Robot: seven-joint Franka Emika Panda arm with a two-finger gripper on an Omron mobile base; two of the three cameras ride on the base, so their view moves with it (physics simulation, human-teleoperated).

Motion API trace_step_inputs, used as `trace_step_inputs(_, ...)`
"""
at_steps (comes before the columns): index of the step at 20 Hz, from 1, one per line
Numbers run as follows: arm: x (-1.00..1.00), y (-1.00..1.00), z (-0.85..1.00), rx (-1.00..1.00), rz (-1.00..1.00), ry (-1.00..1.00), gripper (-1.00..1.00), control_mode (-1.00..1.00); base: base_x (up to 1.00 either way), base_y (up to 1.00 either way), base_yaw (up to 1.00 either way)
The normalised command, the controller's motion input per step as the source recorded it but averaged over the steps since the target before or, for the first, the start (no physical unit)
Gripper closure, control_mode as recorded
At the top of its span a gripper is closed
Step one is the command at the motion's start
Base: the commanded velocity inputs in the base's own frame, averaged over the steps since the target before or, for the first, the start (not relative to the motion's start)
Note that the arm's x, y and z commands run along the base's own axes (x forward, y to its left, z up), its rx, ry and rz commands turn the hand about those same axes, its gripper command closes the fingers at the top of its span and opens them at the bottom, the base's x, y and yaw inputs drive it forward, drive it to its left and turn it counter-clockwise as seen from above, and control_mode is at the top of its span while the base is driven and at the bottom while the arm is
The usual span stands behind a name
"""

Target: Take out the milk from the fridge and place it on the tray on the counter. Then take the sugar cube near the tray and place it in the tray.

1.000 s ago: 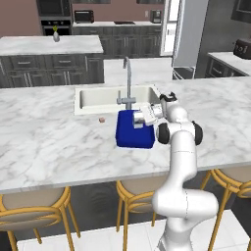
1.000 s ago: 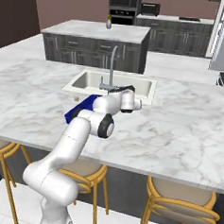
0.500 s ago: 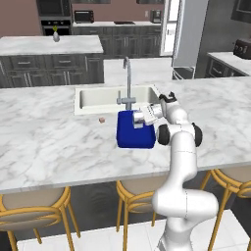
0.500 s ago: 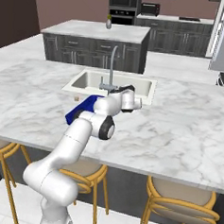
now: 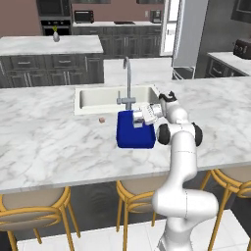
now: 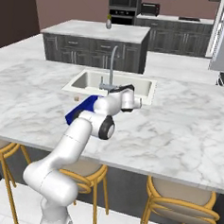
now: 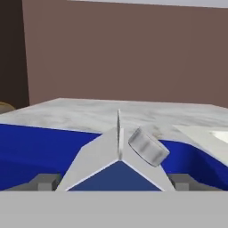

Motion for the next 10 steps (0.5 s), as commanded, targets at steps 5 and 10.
trace_step_inputs(5,-0.01,0.01,0.21,0.0,0.0,0.0,-1.0,-1.0,0.0,0.0,0.0)
trace_step_inputs(10,-0.02,0.0,0.54,0.0,-0.01,-0.02,-1.0,-1.0,0.0,0.0,0.0)
